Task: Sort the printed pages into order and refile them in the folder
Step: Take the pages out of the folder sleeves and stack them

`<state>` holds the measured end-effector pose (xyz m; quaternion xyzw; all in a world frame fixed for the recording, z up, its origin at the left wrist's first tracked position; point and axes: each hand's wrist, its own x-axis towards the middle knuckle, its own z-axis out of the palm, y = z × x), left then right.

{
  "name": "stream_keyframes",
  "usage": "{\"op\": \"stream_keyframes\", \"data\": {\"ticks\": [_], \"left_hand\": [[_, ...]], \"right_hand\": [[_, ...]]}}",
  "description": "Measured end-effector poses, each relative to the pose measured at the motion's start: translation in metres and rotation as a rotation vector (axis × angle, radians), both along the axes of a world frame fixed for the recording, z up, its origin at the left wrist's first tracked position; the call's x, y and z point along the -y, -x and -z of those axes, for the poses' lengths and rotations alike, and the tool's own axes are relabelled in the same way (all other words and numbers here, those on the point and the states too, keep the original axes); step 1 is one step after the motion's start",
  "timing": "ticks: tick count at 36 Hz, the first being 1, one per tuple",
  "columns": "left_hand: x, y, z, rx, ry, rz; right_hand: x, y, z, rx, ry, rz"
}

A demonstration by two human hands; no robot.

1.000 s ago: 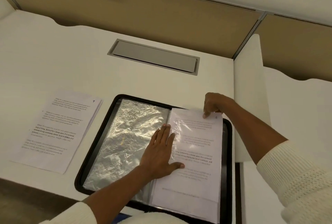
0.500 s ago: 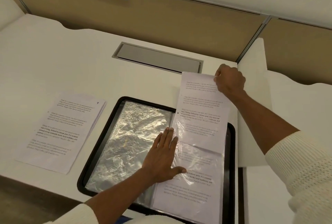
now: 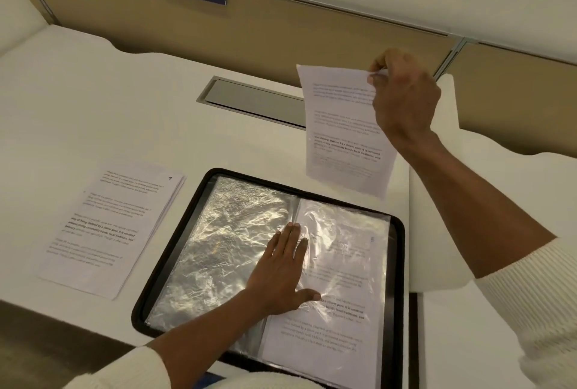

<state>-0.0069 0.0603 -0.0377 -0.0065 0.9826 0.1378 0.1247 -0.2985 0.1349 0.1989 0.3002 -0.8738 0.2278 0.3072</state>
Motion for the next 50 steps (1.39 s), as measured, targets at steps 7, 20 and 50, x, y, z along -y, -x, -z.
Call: {"op": "stream_keyframes", "data": {"ticks": [7, 20, 50], "left_hand": [[0.009, -0.001, -0.009, -0.076, -0.248, -0.143], [0.136, -0.014, -0.088, -0.584, -0.755, -0.976], [0.372, -0.184, -0.084, -0.293, -0.946, -1.225]], "right_hand": [[0.013, -0.033, -0.019, 0.104, 0.047, -0.245], [0.062, -0.097, -0.039, 0.401, 0.087, -0.629], [0.271, -0.26, 0.159, 1.673, 0.508, -0.144]]}}
